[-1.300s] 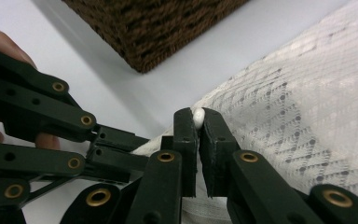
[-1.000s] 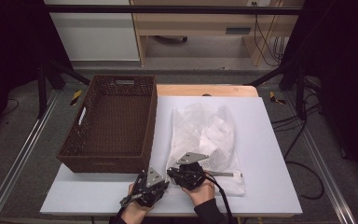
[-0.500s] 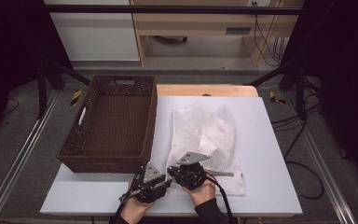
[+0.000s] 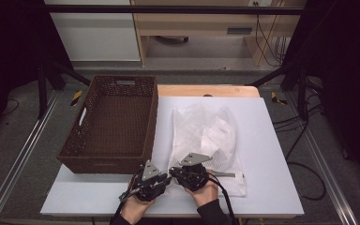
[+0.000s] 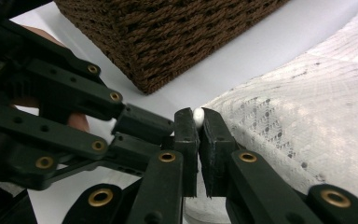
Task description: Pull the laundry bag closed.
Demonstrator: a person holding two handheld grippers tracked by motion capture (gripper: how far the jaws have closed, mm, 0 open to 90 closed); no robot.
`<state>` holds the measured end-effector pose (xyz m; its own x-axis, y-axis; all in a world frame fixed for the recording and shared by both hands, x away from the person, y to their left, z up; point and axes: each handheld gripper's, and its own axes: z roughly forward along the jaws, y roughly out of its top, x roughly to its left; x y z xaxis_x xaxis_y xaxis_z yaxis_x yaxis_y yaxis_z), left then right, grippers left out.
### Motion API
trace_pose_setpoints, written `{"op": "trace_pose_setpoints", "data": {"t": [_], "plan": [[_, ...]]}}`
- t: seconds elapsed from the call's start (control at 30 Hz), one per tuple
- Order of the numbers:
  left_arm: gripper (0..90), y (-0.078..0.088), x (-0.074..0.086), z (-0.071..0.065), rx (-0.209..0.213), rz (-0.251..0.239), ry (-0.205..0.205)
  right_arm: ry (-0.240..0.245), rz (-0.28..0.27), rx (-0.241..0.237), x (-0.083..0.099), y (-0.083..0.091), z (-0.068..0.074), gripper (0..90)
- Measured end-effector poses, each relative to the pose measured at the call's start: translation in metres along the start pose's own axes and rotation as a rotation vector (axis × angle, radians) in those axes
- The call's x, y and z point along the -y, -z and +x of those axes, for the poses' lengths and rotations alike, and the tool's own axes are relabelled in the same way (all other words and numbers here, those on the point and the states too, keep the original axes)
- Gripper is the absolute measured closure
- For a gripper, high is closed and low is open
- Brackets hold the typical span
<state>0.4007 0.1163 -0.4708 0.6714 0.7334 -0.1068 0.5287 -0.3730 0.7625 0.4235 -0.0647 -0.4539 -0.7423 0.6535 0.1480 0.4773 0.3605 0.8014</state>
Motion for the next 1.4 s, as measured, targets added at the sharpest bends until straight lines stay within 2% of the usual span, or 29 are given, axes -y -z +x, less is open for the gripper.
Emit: {"op": "trace_pose_setpoints", "data": {"t": [0.07,0.17,0.57,0.73,0.87,1.1,1.4], "plan": [[84.3,0.0,0.0,-0.001,-0.008,0.003,-0.005,0.001,0.0,-0.003,0.0,0.0,0.0,86.1],[86.8,0.002,0.0,-0.001,-0.013,-0.003,-0.001,0.0,-0.002,-0.004,0.0,0.001,-0.001,86.1],[88.0,0.007,-0.001,-0.003,-0.061,-0.014,0.004,0.001,-0.023,0.005,0.001,0.003,0.001,86.1],[88.2,0.008,-0.002,-0.005,-0.08,-0.013,-0.007,0.002,-0.025,0.015,0.001,0.004,0.002,86.2],[88.3,0.011,-0.003,-0.005,-0.081,-0.026,0.004,-0.004,-0.033,0.023,0.001,0.005,0.003,86.3],[88.5,0.012,-0.004,-0.007,-0.092,-0.029,-0.002,-0.018,-0.045,0.031,0.003,0.007,0.003,86.4],[88.5,0.013,-0.004,-0.006,-0.089,-0.035,-0.002,-0.057,-0.05,0.019,0.003,0.009,-0.002,86.4]]}}
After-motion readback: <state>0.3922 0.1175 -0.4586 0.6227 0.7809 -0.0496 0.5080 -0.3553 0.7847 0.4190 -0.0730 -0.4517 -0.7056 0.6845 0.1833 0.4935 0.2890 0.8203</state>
